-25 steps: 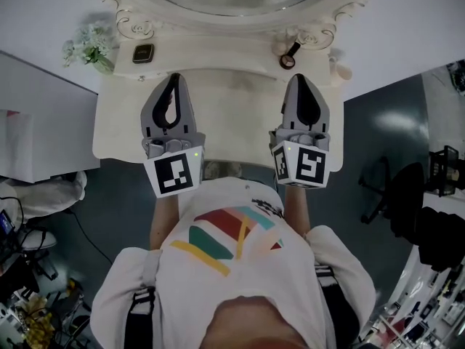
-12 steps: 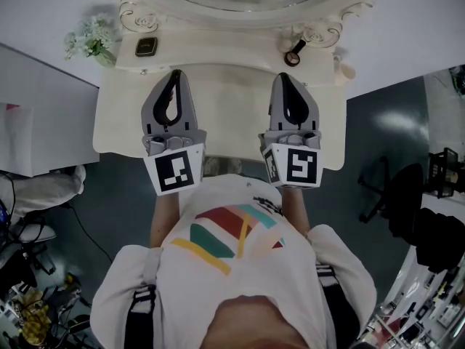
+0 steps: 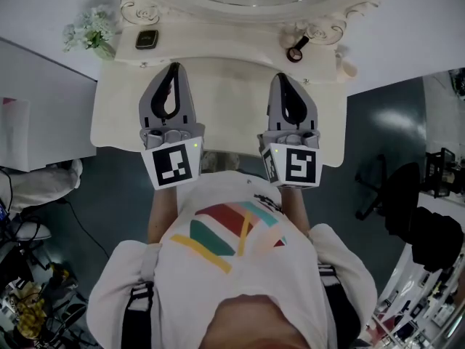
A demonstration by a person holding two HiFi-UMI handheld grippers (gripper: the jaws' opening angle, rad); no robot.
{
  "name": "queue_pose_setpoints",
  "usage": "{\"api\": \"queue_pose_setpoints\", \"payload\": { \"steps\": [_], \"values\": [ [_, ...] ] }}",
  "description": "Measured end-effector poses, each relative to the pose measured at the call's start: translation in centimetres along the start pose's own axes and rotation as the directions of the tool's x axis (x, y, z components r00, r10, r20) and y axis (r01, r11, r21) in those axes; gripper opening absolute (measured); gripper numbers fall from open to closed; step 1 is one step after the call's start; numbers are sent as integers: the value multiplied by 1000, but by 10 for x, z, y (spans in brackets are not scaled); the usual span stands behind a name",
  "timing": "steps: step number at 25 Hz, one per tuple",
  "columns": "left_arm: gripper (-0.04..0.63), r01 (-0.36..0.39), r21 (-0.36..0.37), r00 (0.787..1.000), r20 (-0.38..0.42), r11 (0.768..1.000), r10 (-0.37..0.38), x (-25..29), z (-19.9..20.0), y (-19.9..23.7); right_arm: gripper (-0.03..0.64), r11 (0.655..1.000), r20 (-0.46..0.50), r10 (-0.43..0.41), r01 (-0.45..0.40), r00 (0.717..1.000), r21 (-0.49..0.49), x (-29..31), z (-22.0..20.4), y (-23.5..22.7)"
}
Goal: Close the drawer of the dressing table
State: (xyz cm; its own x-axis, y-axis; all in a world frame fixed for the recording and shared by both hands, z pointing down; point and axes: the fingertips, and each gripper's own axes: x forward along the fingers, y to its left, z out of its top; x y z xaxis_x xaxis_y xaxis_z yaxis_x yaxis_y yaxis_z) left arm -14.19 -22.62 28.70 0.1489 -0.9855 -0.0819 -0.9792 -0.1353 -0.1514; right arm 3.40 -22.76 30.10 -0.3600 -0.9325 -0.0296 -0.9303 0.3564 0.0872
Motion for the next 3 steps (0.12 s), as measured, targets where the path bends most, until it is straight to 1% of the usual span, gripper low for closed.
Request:
{"api": "queue_pose_setpoints", "payload": {
  "steps": [3],
  "values": [
    [8, 3, -9, 1000, 1, 1000, -3, 0, -3, 2, 0, 1000, -1, 12, -12, 1000, -13, 1, 0, 7]
  ]
}}
